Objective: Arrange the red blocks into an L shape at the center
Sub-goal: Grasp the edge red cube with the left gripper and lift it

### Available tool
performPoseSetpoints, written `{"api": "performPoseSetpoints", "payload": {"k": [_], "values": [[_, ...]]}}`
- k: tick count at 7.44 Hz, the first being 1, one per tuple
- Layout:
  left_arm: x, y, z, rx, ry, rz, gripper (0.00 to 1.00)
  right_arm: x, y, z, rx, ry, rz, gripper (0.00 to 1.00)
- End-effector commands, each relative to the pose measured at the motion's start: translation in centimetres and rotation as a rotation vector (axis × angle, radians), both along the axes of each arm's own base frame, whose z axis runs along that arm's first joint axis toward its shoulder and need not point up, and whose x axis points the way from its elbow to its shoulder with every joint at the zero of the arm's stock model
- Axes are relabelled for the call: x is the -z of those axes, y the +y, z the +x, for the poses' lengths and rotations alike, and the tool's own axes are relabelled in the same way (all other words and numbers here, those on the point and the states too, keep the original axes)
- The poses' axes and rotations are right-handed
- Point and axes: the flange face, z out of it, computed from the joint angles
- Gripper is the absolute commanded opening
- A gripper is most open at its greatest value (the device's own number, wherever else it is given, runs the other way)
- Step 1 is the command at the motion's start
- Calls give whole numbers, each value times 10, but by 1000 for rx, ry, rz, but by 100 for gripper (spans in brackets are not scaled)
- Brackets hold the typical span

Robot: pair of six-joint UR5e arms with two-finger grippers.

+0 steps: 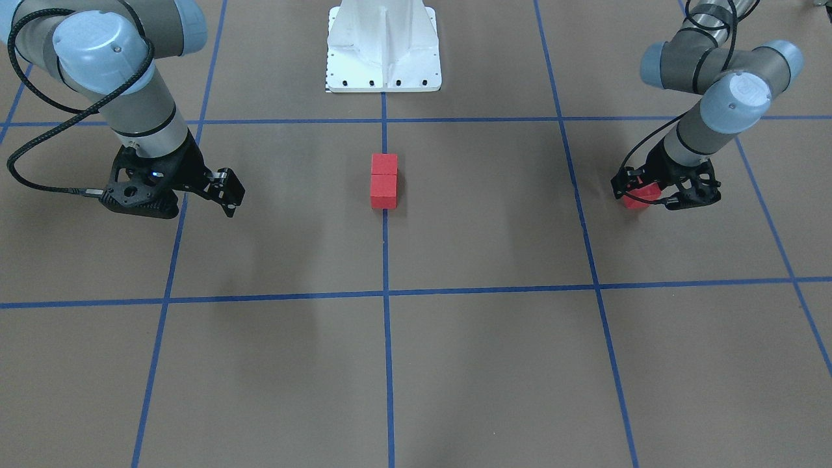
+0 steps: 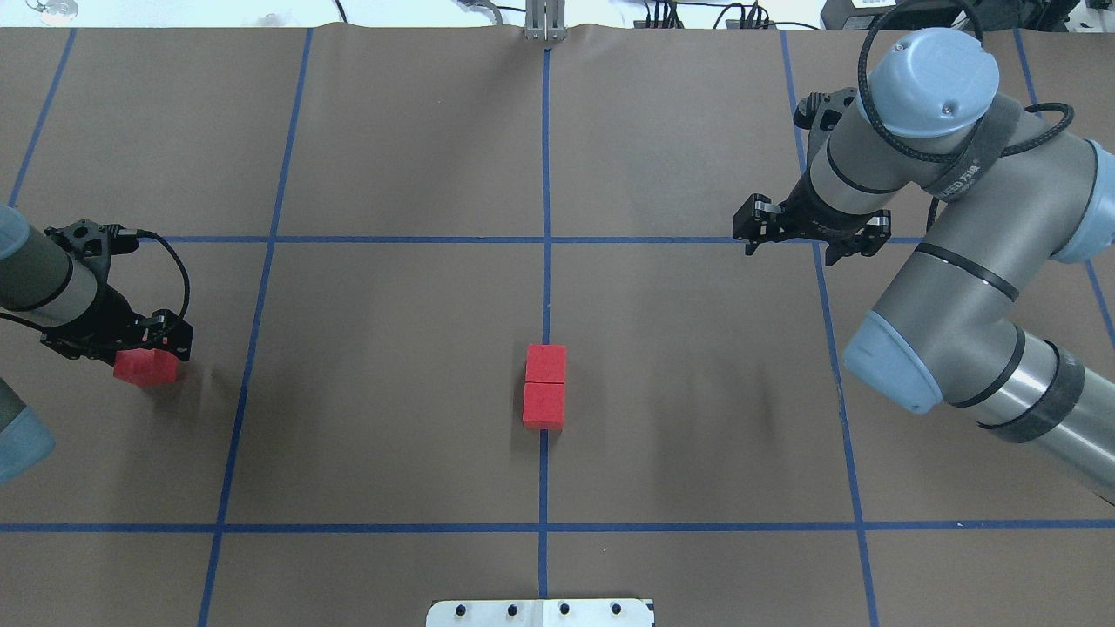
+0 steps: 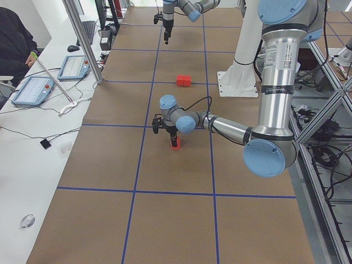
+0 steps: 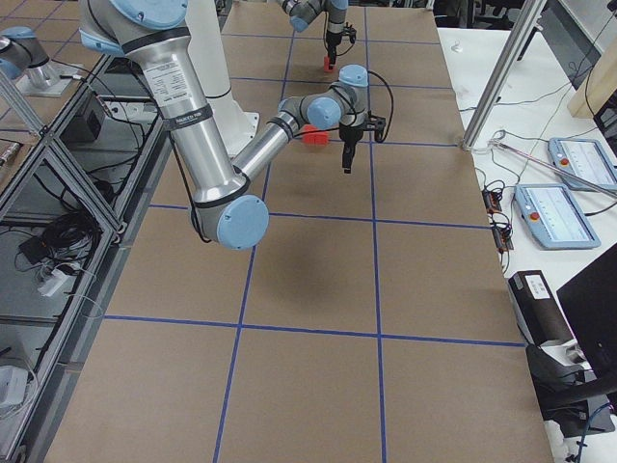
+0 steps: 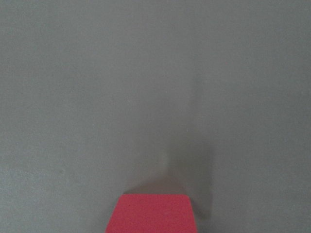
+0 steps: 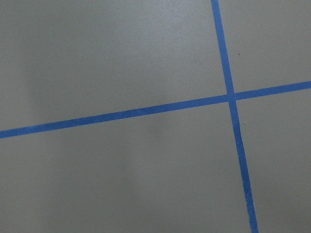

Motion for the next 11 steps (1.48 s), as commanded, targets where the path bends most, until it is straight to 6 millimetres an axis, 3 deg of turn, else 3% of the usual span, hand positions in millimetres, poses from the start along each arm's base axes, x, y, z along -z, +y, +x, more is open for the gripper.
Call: {"api": "performPoseSetpoints", "payload": {"k": [1,3,4,5,6,7,9,11], "values": [[-6,0,0,-19,-6,9,91,0,0,0,0,-1,1,99],[-10,-1,1,-24,-10,10,89,2,0,0,0,-3,3,99],[-11,-1,0,-22,-11,8,71,3,0,0,0,-4,4,99],[-12,0,-1,-18,-14,6,19,3,0,0,0,-4,4,99],[-12,-1,-1,-15,-18,10,0,4,0,0,0,-5,5,99],[-4,-2,1,-12,-8,13,0,4,0,0,0,-5,5,99],[39,-14,13,21,40,-15,0,4,0,0,0,-5,5,99],[164,-62,59,225,69,-186,0,2,-6,11,-7,-7,6,99]]}}
